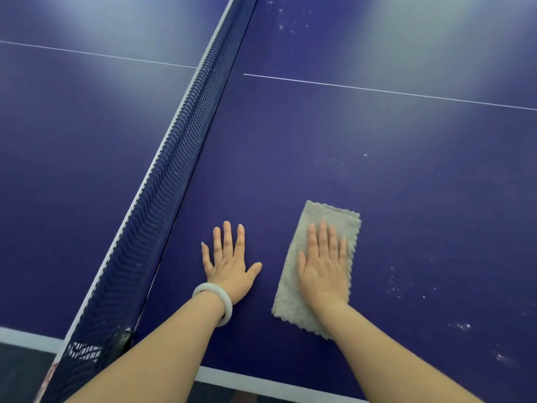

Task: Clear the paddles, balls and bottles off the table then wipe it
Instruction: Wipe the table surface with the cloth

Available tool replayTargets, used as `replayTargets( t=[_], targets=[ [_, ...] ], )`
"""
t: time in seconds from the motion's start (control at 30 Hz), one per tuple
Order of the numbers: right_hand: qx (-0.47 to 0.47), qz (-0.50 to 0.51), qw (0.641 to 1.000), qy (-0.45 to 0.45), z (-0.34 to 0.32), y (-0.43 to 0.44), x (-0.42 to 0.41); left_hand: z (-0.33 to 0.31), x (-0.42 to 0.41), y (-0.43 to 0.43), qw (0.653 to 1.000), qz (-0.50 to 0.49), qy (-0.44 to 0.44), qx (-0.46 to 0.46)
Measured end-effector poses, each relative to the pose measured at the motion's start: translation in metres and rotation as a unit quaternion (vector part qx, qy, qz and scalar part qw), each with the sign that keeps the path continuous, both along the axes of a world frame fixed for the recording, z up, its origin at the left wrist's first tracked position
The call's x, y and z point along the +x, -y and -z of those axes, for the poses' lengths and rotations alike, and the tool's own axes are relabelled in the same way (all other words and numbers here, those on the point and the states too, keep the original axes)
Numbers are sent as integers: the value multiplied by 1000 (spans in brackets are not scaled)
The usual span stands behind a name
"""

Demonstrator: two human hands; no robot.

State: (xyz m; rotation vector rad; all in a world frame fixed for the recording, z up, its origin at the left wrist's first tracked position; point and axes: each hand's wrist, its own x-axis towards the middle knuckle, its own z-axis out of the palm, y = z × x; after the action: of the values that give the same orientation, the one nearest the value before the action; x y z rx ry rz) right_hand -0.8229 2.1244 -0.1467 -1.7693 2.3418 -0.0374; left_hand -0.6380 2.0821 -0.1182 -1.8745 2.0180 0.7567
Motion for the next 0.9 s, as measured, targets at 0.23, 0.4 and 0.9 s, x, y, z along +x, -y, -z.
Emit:
replayTargets(
  t=[0.23,0.4,0.9],
  targets=[
    [19,39,999,-18,-3,6,-96,3,2,0,1000,1,0,-5],
    [5,229,973,-34,-5,-52,-84,2,-2,1,999,11,32,6],
    [-18,87,996,-26,1,-87,-96,4,-3,0,999,11,42,-13]
  ],
)
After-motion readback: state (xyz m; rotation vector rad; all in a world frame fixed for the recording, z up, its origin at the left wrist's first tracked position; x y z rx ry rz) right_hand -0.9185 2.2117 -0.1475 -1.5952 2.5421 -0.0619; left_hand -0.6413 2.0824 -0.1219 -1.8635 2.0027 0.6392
